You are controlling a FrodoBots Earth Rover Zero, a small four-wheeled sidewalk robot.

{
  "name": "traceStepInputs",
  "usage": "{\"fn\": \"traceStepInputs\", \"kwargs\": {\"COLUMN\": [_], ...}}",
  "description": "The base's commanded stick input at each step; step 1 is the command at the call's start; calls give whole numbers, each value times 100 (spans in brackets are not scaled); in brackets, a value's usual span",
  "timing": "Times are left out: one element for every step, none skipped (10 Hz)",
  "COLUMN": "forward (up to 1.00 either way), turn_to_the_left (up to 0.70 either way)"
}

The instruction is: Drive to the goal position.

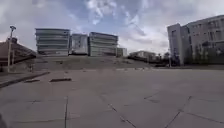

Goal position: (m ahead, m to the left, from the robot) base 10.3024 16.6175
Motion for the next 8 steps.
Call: {"fn": "traceStepInputs", "kwargs": {"forward": [70, 70, 70, 70, 70, 70, 70, 70], "turn_to_the_left": [0, 0, 0, 0, 0, 0, 0, 0]}}
